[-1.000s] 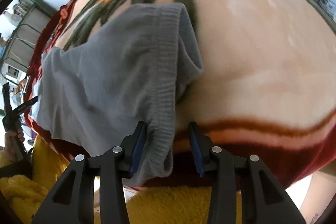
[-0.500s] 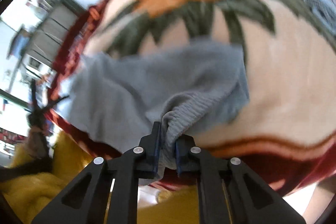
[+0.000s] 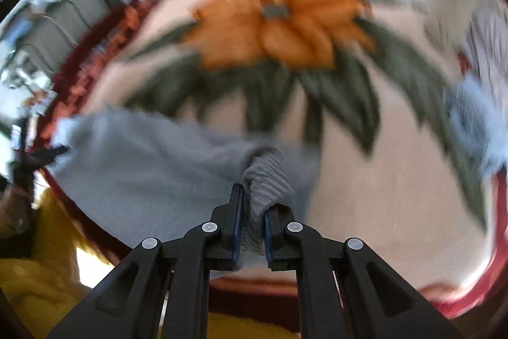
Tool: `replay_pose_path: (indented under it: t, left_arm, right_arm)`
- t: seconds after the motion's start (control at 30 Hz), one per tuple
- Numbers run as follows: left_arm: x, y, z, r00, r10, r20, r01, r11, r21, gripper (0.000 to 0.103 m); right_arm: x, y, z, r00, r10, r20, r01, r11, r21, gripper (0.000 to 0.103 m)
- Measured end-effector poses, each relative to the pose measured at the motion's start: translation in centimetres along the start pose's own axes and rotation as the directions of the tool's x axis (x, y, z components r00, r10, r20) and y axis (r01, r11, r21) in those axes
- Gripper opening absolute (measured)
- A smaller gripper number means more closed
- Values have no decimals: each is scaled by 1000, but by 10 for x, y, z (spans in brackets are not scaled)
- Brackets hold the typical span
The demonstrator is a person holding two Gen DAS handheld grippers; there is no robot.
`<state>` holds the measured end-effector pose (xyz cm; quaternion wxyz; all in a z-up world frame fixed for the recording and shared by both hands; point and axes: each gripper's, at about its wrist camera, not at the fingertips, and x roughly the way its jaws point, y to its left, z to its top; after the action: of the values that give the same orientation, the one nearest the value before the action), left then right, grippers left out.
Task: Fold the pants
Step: 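Grasp the ribbed cuff with the right gripper, lift it and lay it down, then open the right gripper and release the cuff onto the pants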
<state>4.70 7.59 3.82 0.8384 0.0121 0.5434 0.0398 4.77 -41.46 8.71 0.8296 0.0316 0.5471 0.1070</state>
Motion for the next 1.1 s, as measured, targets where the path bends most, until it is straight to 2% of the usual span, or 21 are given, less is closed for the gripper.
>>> replay_pose_path:
  t: [0.1, 0.2, 0.27, 0.33, 0.37, 0.4, 0.53, 0.6, 0.67, 0.73, 0.83, 0.97, 1.03, 1.07, 1.1]
  left_arm:
    - [2, 0, 0, 1000, -3, -4, 3, 1000, 1, 36]
    - [1, -1, -1, 1000, 0, 0, 0, 1000, 10, 36]
    - [1, -1, -2, 1000, 2, 1, -2, 1000, 13, 36]
    - [1, -1, -2, 1000, 2, 1, -2, 1000, 15, 37]
    - [1, 0, -3, 1000, 1, 1, -1, 1000, 18, 37]
    - [1, -1, -3, 1000, 0, 2, 0, 1000, 17, 37]
    - [-1, 0, -5, 1000, -7, 3, 7, 1000, 18, 38]
    - [-1, 1, -6, 1000, -11, 5, 11, 1000, 15, 38]
    - [-2, 2, -7, 1000, -18, 8, 18, 1000, 6, 38]
    - [-2, 3, -8, 1000, -24, 9, 24, 1000, 3, 38]
    - [-3, 4, -10, 1000, -24, 5, 24, 1000, 6, 39]
    - [-2, 5, -13, 1000, -17, -1, 17, 1000, 7, 40]
    - [-1, 4, -13, 1000, -12, -1, 12, 1000, 9, 40]
    - [-1, 4, -13, 1000, -9, -3, 9, 1000, 11, 40]
    - [0, 4, -12, 1000, -6, -5, 6, 1000, 13, 40]
  right_arm:
    - [38, -18, -25, 996, -15, -85, 19, 998, 57, 13]
    - [57, -24, -37, 995, -26, -98, 36, 995, 95, 16]
    - [55, -21, -36, 994, -43, -101, 54, 994, 100, 18]
    - [48, -17, -33, 991, -72, -116, 82, 993, 81, 25]
    - [42, -15, -32, 988, -97, -123, 106, 992, 70, 32]
    - [36, -13, -30, 985, -118, -122, 126, 990, 59, 33]
    - [3, -8, -20, 979, -187, -79, 188, 982, -1, 38]
    - [-5, -11, -12, 977, -208, -42, 208, 978, -8, 51]
    - [-5, -13, -2, 976, -219, -13, 219, 976, -2, 57]
    - [4, -19, 11, 983, -183, 9, 183, 983, 22, 57]
    - [34, -27, 29, 994, -112, -16, 113, 992, 64, 57]
    - [72, -35, 38, 996, -66, -60, 72, 993, 90, 57]
    - [81, -36, 36, 998, -49, -48, 56, 988, 145, 56]
    - [79, -35, 34, 998, -54, -26, 57, 985, 162, 44]
    - [74, -32, 30, 998, -68, 0, 67, 984, 167, 26]
